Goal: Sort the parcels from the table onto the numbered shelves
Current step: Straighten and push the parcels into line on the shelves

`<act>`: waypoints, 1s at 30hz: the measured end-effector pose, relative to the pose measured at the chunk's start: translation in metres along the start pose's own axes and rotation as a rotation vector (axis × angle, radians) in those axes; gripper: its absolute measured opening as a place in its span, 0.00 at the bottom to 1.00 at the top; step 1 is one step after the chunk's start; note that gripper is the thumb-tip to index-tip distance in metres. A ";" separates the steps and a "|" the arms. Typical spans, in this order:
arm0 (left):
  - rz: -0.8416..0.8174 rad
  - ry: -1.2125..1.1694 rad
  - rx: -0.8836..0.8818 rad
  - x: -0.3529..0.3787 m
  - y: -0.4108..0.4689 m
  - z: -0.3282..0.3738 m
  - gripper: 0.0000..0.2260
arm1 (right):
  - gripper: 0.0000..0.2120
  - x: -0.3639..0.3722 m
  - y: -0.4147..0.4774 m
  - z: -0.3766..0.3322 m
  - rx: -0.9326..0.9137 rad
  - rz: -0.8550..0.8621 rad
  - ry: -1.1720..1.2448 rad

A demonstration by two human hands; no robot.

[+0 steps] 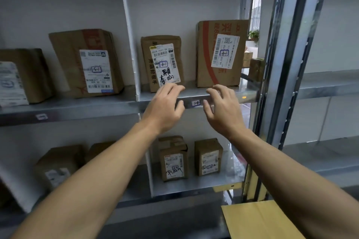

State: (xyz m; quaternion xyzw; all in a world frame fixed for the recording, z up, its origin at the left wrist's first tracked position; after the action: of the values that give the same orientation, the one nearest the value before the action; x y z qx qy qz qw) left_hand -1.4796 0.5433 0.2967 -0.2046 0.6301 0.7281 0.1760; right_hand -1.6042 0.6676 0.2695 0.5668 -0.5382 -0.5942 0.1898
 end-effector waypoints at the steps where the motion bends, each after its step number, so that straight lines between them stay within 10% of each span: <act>1: -0.007 0.013 0.001 -0.006 -0.010 -0.003 0.16 | 0.17 0.002 -0.007 -0.010 -0.018 -0.004 -0.006; 30: -0.174 0.690 -0.954 -0.432 -0.466 -0.226 0.18 | 0.19 0.153 -0.265 -0.559 -0.486 -0.765 0.432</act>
State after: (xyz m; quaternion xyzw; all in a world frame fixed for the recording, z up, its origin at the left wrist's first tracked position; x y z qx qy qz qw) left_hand -0.8536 0.3871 0.1000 -0.5368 0.2350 0.8052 -0.0914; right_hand -1.0547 0.3952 0.0950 0.7730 -0.0862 -0.5984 0.1923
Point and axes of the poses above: each hand's wrist, its own y-axis towards the middle knuckle, its own x-axis out of the palm, z = x × y, the point moved 6 cm from there along y, towards the middle knuckle, and after that the axes turned 9 degrees about z, right-handed, at the moved point
